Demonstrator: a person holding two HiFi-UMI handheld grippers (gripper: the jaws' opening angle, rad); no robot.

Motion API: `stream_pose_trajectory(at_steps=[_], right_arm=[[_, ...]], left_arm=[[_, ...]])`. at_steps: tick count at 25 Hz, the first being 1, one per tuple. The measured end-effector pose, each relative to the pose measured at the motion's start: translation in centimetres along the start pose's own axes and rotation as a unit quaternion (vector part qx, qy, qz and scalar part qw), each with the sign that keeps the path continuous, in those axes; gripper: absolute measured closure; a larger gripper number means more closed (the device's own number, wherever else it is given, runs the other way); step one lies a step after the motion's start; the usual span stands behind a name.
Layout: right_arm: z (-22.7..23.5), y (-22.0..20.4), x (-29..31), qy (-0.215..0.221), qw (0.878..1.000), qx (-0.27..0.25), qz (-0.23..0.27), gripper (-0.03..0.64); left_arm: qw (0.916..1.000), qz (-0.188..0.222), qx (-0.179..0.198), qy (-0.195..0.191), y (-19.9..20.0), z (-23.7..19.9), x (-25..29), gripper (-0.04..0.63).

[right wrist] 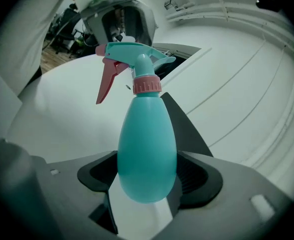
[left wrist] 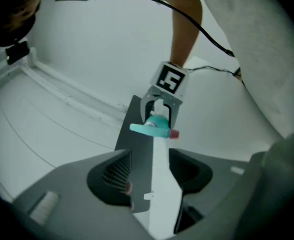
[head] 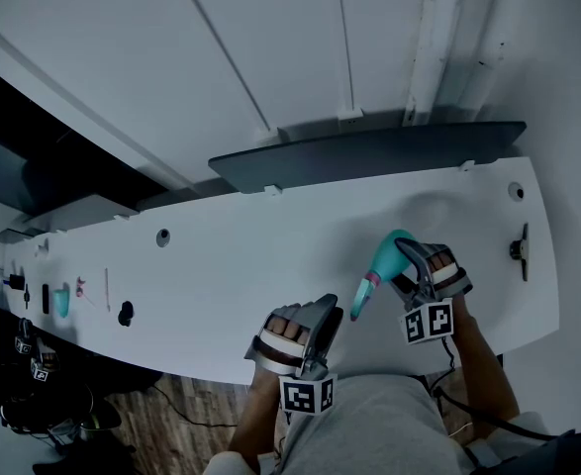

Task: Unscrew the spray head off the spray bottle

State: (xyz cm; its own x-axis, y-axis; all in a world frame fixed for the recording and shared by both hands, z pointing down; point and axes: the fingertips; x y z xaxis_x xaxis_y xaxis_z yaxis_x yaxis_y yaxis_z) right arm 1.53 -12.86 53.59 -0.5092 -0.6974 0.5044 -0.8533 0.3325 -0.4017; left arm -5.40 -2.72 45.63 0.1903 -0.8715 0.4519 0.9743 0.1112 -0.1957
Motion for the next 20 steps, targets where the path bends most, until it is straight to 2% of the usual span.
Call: stream_pose_trajectory(at_steps=[3,6,10,15,18,20], right_arm=[[-1.4,0.8,0.2,0.062,0.998,0.015,0.006,0.245],[-2.8,1.5,0.3,0.115,0.993,0.018,0.001,0.245],[-3.8,1.5,0.3,0.157,0.987,0.007,-0.015,0.245],[-3.3,1.2,0.2,0.141,0.99,-0.01,-0.021,0.245],[-2.4,1.1,0.4,0.104,0.994,-0.026,-0.026,0.245],[-1.7,1.0,0.6,0.069,0.996,-0.055,-0.031,0.244]], left_arm=[[0.9982,0.01,0.06,0.0,0.4,1.1,0.5,0.345],[0.9965,0.026,0.078,0.008,1.6,1.4,0.9,0.345],[0.9955,0.029,0.088,0.019,2.3,1.9,1.3,0.353],[0.9973,0.017,0.066,0.027,2.0,1.8,1.6,0.394],[0.9989,0.009,0.039,0.024,1.8,1.2,1.7,0.414],[0.9995,0.004,0.013,0.028,1.8,0.6,1.7,0.437]])
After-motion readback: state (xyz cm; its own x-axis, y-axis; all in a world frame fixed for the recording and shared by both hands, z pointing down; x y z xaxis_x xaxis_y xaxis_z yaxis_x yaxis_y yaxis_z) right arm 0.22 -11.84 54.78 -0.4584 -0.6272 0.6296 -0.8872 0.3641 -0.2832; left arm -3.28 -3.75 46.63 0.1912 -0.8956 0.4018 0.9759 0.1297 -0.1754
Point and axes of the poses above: the fingertips, and each gripper's own axes: x forward along the fingers, z to its right, y out of its top, and after that the axes turned 6 degrees about -z, right-handed
